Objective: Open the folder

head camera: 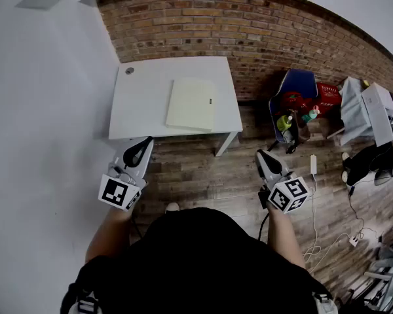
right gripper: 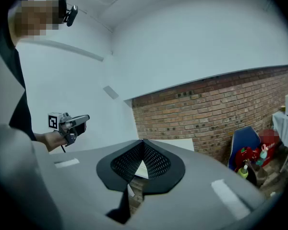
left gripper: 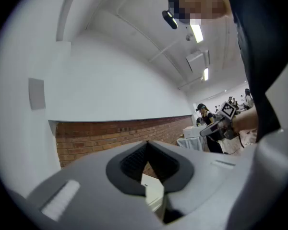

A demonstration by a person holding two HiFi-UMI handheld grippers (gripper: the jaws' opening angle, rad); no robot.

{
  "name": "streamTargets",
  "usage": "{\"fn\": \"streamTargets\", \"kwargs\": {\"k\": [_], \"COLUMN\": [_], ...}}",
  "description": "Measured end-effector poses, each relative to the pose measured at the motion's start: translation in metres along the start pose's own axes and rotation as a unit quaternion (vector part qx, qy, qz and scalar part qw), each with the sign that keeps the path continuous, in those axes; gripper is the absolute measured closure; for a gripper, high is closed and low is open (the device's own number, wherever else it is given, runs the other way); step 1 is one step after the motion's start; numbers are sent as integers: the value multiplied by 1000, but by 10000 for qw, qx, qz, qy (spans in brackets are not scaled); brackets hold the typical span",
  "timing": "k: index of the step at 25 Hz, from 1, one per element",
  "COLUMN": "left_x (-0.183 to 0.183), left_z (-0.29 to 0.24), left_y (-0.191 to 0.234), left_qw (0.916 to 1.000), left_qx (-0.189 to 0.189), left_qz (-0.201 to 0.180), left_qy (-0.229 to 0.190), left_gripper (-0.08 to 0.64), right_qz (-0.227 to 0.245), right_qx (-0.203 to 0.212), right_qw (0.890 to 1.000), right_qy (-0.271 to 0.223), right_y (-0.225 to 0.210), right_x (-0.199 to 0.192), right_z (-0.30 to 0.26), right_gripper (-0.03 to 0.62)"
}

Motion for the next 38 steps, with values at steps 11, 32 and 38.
{"fn": "streamTargets", "kwargs": {"k": [11, 32, 38], "left_x": [18, -16, -25], "left_z": [-22, -48, -58], "left_y": [-56, -15, -4], "left_qw": [9995, 9988, 9990], "left_qx": [311, 418, 356], "left_qz": [31, 208, 143], "left_qy": [14, 154, 225], "left_gripper": [558, 558, 558], "right_qz": [-6, 34, -40], "right_qx": [183, 141, 100], "right_qw": [9998, 9998, 9999], "right_qy": [1, 128, 126], "right_y": [-43, -60, -65], "right_x": [-14, -1, 5], "right_z": [41, -22, -34], "right_gripper": [591, 591, 591]}}
Point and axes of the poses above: the fingertips, and each gripper's own axes: z backward along the fingers, y to its left, x out of its top, the point moved 4 cm from there along z, backward along the fingers, and after that the axes turned 7 degrees about -z, right-handed, at the moved point
